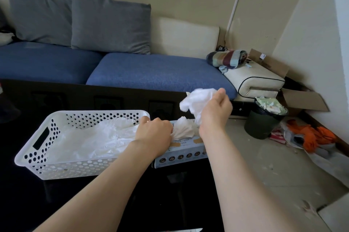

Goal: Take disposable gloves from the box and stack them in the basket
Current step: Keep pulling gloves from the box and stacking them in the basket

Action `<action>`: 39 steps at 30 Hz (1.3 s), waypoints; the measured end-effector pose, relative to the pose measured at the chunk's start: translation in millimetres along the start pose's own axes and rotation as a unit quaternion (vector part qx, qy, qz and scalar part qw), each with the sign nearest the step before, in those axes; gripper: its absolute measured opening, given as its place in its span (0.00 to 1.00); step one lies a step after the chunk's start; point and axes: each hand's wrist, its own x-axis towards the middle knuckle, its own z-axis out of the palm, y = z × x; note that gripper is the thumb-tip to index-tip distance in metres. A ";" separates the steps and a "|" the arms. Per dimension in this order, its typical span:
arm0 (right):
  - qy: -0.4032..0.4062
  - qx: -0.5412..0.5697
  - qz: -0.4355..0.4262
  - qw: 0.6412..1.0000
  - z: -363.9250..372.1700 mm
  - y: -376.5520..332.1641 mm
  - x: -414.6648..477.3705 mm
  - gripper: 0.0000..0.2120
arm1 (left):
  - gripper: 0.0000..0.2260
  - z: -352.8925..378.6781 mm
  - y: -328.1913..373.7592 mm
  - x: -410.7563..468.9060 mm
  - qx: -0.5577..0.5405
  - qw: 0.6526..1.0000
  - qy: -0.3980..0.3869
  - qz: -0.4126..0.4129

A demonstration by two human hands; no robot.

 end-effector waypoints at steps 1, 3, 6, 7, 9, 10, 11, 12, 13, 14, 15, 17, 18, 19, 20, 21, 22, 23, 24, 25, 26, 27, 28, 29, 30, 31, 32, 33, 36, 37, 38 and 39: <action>0.005 -0.004 -0.037 0.999 -0.6 -3.1 2.2 0.21 | 0.07 1.7 1.0 -0.4 0.009 1.000 0.001 0.001; 0.000 -0.035 -0.100 0.994 -3.3 -4.4 4.8 0.21 | 0.06 3.9 0.7 -0.4 0.018 1.000 0.004 0.009; -0.024 -0.071 -0.142 0.987 -6.9 -3.7 3.4 0.20 | 0.06 -1.1 -3.1 -1.4 -0.037 0.999 -0.001 0.016; -0.030 -0.073 -0.146 0.986 -6.9 -5.0 2.4 0.20 | 0.06 -5.1 -5.3 -3.1 -0.076 0.997 0.000 0.018; -0.046 -0.069 -0.150 0.985 -7.9 -10.7 0.5 0.19 | 0.08 -13.3 -8.9 -7.2 -0.153 0.988 0.007 0.003; -0.061 -0.065 -0.147 0.985 -8.2 -13.6 -1.8 0.19 | 0.11 -17.7 -10.1 -8.9 -0.179 0.984 0.019 -0.013; -0.081 -0.062 -0.143 0.984 -8.9 -16.3 -4.3 0.18 | 0.14 -21.6 -10.3 -9.4 -0.199 0.978 0.045 -0.036; -0.105 -0.062 -0.141 0.982 -9.4 -19.0 -8.0 0.17 | 0.14 -26.3 -10.4 -10.0 -0.230 0.968 0.075 -0.063; -0.130 -0.067 -0.141 0.979 -9.7 -21.2 -11.9 0.16 | 0.14 -31.9 -10.1 -10.3 -0.294 0.947 0.097 -0.089; -0.156 -0.073 -0.143 0.975 -9.5 -23.8 -16.7 0.15 | 0.15 -38.2 -10.7 -11.7 -0.388 0.908 0.111 -0.109; -0.178 -0.077 -0.142 0.971 -8.4 -25.5 -20.8 0.16 | 0.17 -42.5 -12.0 -12.2 -0.496 0.853 0.108 -0.123; -0.218 -0.086 -0.134 0.963 -5.4 -28.0 -28.1 0.16 | 0.22 -53.0 -14.6 -14.5 -0.645 0.748 0.057 -0.142; -0.237 -0.098 -0.130 0.958 -4.2 -28.9 -31.3 0.16 | 0.24 -55.3 -17.1 -15.9 -0.679 0.719 0.034 -0.143; -0.254 -0.108 -0.125 0.953 -2.0 -30.1 -35.7 0.16 | 0.24 -56.5 -20.2 -18.0 -0.693 0.707 0.025 -0.139; -0.268 -0.115 -0.115 0.950 -0.8 -30.8 -39.7 0.15 | 0.21 -56.5 -22.5 -20.1 -0.696 0.705 0.027 -0.136; -0.275 -0.126 -0.106 0.947 0.6 -31.2 -43.1 0.14 | 0.17 -56.1 -24.8 -21.8 -0.694 0.706 0.037 -0.138; -0.274 -0.145 -0.103 0.945 2.3 -30.8 -46.4 0.13 | 0.13 -55.7 -28.1 -22.7 -0.688 0.709 0.055 -0.147; -0.267 -0.166 -0.099 0.944 3.3 -31.5 -50.3 0.10 | 0.11 -55.9 -31.1 -23.9 -0.686 0.706 0.073 -0.157; -0.266 -0.180 -0.093 0.942 4.5 -31.7 -53.9 0.08 | 0.09 -57.0 -35.5 -26.7 -0.688 0.702 0.091 -0.162; -0.279 -0.178 -0.078 0.940 5.0 -32.9 -57.2 0.07 | 0.07 -58.3 -39.4 -29.0 -0.692 0.696 0.103 -0.159; -0.310 -0.165 -0.056 0.935 5.2 -34.4 -60.0 0.08 | 0.07 -61.5 -42.2 -31.7 -0.692 0.697 0.110 -0.153; -0.350 -0.147 -0.038 0.925 5.8 -35.4 -62.5 0.10 | 0.07 -63.7 -46.2 -33.7 -0.688 0.702 0.114 -0.148; -0.386 -0.145 -0.036 0.910 6.5 -35.8 -64.3 0.12 | 0.09 -66.0 -49.7 -35.7 -0.681 0.709 0.117 -0.141; -0.415 -0.153 -0.046 0.896 7.6 -36.5 -66.7 0.12 | 0.11 -68.5 -53.3 -38.3 -0.675 0.715 0.122 -0.133; -0.436 -0.167 -0.059 0.882 8.2 -36.9 -68.5 0.11 | 0.14 -70.3 -56.2 -40.6 -0.670 0.721 0.126 -0.127; -0.451 -0.185 -0.073 0.870 10.8 -36.9 -71.7 0.09 | 0.15 -72.0 -61.1 -43.8 -0.665 0.725 0.129 -0.123; -0.460 -0.204 -0.086 0.860 12.1 -37.0 -73.7 0.09 | 0.15 -72.9 -65.4 -46.0 -0.662 0.728 0.130 -0.120; -0.468 -0.218 -0.094 0.851 13.0 -36.8 -75.0 0.13 | 0.15 -74.1 -69.5 -48.5 -0.664 0.727 0.127 -0.118; -0.491 -0.214 -0.072 0.841 15.4 -35.5 -75.4 0.24 | 0.18 -78.1 -80.6 -54.3 -0.687 0.709 0.105 -0.118; -0.497 -0.207 -0.065 0.840 15.1 -37.7 -76.6 0.23 | 0.21 -79.0 -83.7 -56.0 -0.694 0.705 0.092 -0.117; -0.502 -0.201 -0.063 0.839 14.5 -38.9 -77.3 0.22 | 0.23 -80.0 -86.0 -57.5 -0.698 0.702 0.080 -0.114; -0.503 -0.192 -0.066 0.840 14.1 -39.6 -78.0 0.20 | 0.24 -80.7 -87.7 -58.8 -0.701 0.702 0.070 -0.108</action>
